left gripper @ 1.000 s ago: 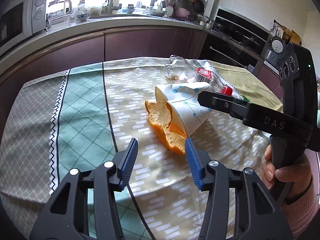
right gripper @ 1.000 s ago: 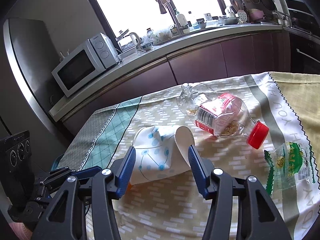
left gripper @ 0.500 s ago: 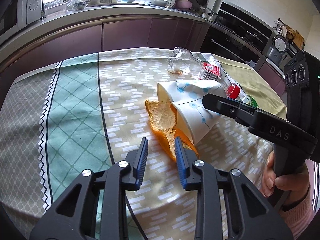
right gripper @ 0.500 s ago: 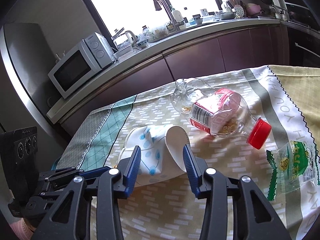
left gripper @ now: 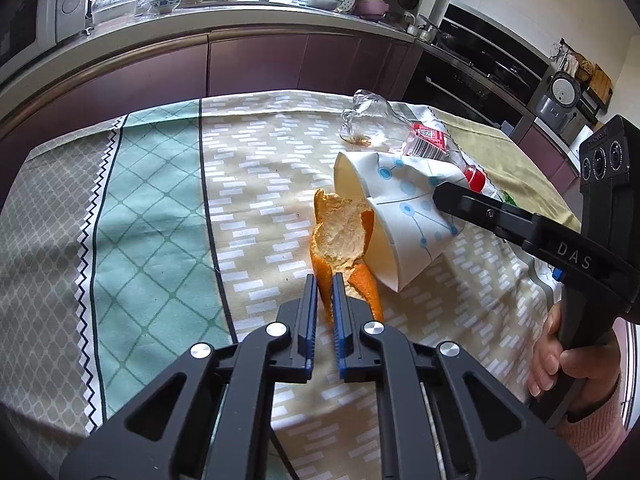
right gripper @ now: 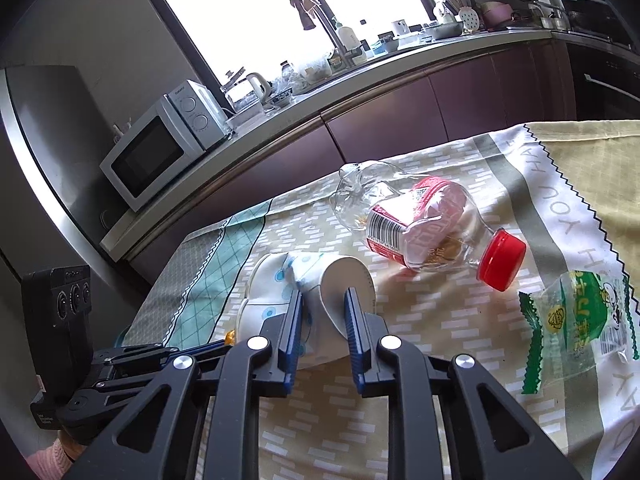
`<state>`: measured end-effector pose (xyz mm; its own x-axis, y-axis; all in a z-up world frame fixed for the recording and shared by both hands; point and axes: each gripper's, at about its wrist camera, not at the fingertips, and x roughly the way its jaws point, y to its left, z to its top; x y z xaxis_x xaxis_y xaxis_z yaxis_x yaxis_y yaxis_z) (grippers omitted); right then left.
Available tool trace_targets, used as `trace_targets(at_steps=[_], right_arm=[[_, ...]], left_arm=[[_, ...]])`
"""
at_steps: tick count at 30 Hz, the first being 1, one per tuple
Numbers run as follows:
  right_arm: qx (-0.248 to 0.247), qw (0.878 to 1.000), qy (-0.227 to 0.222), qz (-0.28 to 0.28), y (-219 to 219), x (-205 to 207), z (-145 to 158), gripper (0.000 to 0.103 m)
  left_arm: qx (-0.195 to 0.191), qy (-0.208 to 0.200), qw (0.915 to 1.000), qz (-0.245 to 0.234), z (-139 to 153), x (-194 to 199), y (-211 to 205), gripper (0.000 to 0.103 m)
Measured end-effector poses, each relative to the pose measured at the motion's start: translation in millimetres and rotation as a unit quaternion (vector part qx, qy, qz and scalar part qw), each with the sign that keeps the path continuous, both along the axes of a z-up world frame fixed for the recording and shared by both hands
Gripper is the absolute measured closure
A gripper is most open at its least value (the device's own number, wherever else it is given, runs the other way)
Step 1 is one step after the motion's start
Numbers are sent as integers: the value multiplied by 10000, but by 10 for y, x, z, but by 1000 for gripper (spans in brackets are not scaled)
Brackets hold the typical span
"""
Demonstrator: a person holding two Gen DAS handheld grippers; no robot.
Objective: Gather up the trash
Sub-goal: 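Carry the orange peel and paper cup toward the teal wastebasket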
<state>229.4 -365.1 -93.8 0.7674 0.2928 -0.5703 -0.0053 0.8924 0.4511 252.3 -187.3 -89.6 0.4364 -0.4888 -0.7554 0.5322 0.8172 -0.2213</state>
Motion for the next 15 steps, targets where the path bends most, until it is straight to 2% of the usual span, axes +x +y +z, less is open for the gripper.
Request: trace_targets(at_steps=[6,15], right_arm=[[92,9999,-97,-43,-50,-131,42,84],[181,9995,-261,32,-21,-315,123,84]], left_arm=[[76,-281,9996,30,123,-190,47,95],[37,-640,9978,165,306,-517,328,95]])
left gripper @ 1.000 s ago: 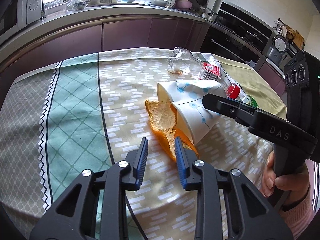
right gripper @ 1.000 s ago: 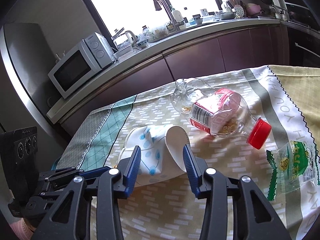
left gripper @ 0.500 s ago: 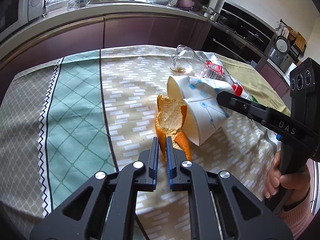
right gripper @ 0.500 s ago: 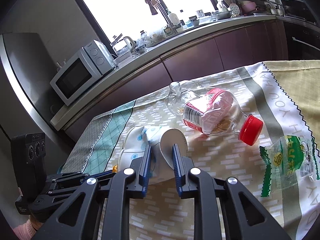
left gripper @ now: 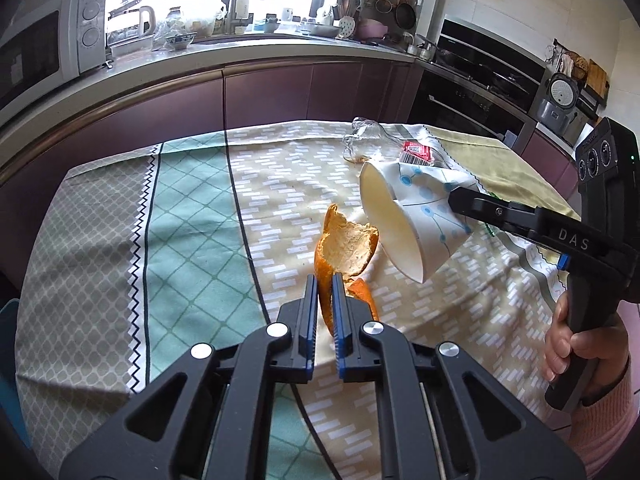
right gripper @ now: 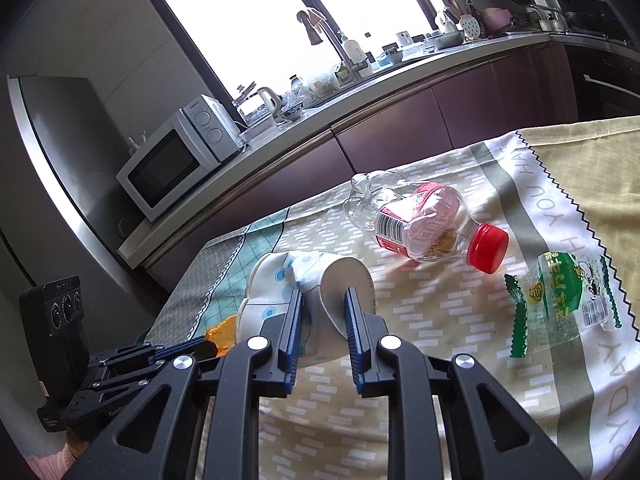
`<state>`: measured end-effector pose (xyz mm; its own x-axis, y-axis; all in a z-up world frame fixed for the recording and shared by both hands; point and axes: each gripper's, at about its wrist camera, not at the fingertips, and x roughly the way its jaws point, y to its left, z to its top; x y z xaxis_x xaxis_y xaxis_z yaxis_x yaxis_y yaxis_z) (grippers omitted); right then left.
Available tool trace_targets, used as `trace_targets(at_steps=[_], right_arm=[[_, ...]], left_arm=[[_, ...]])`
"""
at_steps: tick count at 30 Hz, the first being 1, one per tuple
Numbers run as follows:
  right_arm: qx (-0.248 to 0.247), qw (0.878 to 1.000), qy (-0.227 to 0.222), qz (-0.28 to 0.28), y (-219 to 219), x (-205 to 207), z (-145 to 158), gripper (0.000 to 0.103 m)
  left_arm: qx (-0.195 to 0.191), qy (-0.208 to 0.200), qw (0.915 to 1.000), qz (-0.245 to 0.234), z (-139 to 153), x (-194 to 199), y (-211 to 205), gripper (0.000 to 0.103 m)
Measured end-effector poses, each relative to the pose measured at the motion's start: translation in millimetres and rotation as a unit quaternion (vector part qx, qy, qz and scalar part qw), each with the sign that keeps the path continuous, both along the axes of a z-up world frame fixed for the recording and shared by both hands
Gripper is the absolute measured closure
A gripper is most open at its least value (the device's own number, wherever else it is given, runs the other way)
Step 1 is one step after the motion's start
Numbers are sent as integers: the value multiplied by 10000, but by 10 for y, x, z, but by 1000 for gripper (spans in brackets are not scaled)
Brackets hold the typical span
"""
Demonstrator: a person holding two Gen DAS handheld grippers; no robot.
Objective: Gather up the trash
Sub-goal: 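Carry the orange peel and paper cup toward the teal wastebasket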
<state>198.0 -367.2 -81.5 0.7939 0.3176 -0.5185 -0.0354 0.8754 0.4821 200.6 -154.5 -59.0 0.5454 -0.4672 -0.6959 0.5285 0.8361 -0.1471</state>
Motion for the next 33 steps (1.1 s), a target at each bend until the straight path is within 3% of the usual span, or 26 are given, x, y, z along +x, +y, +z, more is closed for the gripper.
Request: trace_targets(at_steps=[33], right_arm=[[113,9981,-145,593,620,-311,117,84]], left_arm=[[-61,-623,9954,730,345,-625,1010,95]])
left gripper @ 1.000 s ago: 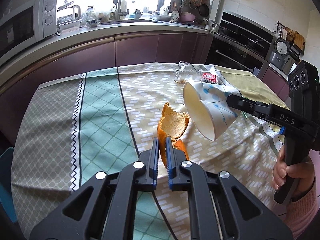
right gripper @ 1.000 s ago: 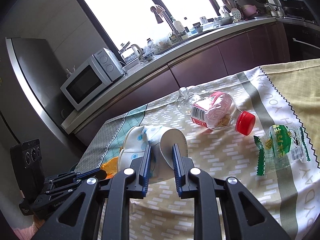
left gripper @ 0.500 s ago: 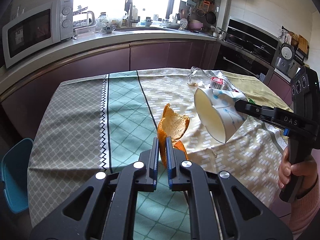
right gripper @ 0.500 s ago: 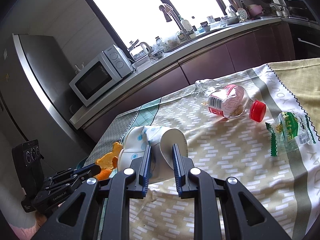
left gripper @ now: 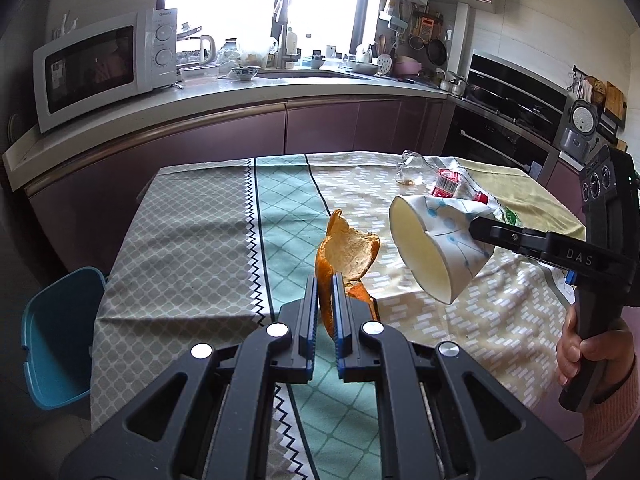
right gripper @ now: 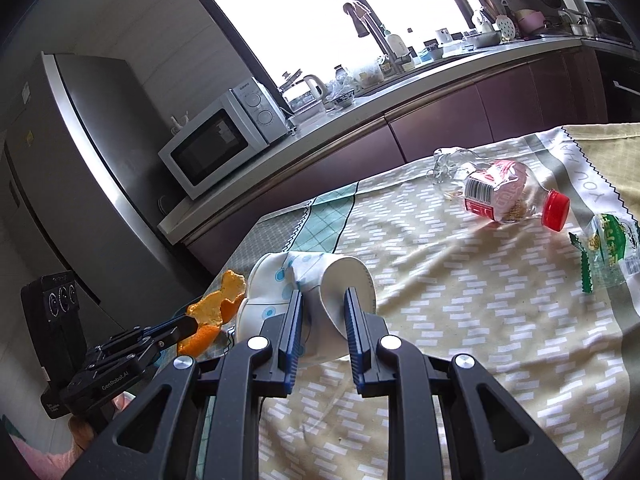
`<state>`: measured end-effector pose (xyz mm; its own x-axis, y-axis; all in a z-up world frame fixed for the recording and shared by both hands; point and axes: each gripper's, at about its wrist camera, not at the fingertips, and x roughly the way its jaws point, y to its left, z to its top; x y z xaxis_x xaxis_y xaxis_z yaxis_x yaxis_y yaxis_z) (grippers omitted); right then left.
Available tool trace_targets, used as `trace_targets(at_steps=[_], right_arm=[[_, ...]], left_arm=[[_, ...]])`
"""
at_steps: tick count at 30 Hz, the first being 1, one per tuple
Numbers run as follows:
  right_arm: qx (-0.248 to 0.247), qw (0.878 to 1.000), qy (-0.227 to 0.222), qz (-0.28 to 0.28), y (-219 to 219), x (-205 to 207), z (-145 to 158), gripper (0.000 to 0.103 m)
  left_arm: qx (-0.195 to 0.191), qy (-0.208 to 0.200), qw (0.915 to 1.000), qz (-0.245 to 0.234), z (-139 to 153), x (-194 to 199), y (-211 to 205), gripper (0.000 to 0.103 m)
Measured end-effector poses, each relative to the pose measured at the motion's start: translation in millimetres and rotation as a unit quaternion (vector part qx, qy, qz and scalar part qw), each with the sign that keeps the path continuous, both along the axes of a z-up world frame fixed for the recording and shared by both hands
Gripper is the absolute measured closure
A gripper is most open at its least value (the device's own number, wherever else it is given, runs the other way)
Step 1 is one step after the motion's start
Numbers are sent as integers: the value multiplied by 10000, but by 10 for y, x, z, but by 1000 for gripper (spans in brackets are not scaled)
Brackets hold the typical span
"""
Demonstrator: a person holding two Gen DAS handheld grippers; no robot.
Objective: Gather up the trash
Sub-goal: 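Carry the orange peel and paper cup toward the teal wastebasket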
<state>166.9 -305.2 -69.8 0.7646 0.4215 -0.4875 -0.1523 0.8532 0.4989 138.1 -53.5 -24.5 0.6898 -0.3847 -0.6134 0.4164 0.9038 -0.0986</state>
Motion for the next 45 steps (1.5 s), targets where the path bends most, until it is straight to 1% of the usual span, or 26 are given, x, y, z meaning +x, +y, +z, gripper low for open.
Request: trace_targets(at_steps=[7,16,45], right_arm=[[3,9999,-6,160,157,-28,15,84],[9,9993,23,369,372,-9,24,84],[-33,9963,202,830,886,185,-34,84]], left_arm=[[-5,-133,9997,184,102,-122,202,95],[81,-344,9987,363,191,-255,345,95],[52,-374,9963,778,204,-304,826,95]])
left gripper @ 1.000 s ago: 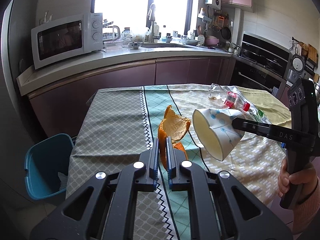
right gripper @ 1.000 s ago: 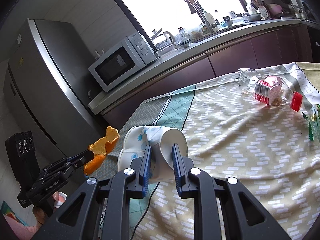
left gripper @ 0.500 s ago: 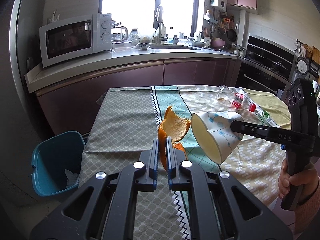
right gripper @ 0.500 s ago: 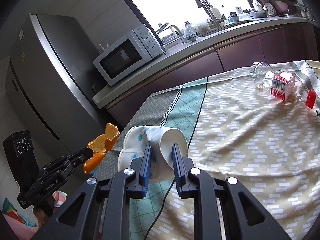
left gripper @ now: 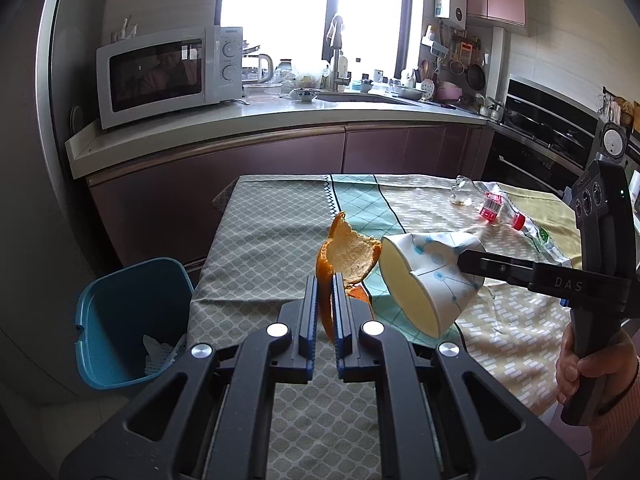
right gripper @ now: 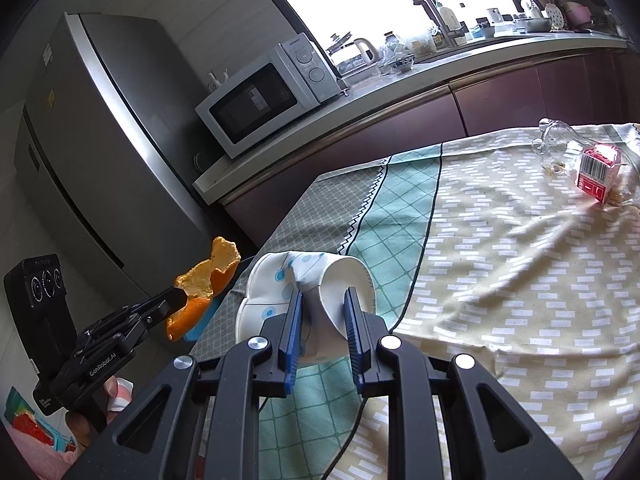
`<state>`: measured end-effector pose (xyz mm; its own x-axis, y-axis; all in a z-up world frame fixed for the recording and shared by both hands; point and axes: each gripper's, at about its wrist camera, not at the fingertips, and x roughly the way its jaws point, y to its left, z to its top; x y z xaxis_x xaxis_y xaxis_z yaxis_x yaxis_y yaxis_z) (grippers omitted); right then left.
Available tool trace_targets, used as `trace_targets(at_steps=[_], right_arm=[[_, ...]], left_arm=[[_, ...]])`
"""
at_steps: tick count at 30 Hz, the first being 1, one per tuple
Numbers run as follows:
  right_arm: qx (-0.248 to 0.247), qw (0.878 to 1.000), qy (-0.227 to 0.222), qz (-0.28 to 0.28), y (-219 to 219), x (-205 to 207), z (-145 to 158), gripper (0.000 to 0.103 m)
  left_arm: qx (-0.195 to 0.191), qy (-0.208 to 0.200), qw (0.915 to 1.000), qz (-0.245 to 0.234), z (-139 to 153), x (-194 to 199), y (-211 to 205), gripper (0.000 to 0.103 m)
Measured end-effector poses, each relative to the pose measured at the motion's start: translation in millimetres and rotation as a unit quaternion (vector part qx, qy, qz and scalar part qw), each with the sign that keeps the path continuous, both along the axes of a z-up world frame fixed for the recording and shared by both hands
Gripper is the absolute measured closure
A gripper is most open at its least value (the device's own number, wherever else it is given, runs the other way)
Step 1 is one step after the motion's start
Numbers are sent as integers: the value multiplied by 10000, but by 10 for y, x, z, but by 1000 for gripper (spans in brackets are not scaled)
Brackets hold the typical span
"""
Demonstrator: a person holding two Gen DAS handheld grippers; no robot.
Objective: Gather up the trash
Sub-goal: 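Carry the orange peel and paper cup toward the teal wastebasket, then open both grippers over the wastebasket to drop peel and cup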
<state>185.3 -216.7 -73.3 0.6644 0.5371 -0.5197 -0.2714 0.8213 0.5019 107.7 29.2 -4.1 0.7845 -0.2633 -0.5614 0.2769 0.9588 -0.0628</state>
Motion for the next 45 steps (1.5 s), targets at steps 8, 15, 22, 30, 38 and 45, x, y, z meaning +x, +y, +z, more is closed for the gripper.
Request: trace_targets(at_steps=[8,15,22,30,38,45], right_arm=[[-1,9998,24,181,203,73,-7,84],[4,9993,21,377,403,152,10,84],[-3,9983,14,579,611,235,35,84],[-59,9969,-16,782,811,326,76,84],[-81,9950,-30,996,1004,439,96,84],[-141,9924,-10,1222,1244,526,101,84]], left_arm=[[-25,15,9998,202,-8,22,189,95],[-27,39,9991,423,-14,44,380,95],[-26,47,9980,625,-23,62,571,95],[-70,51,9962,863,-19,75,796,95],[-70,72,9942,1075,-7,103,997,95],[-67,91,9921,1248,-19,106,1160,95]])
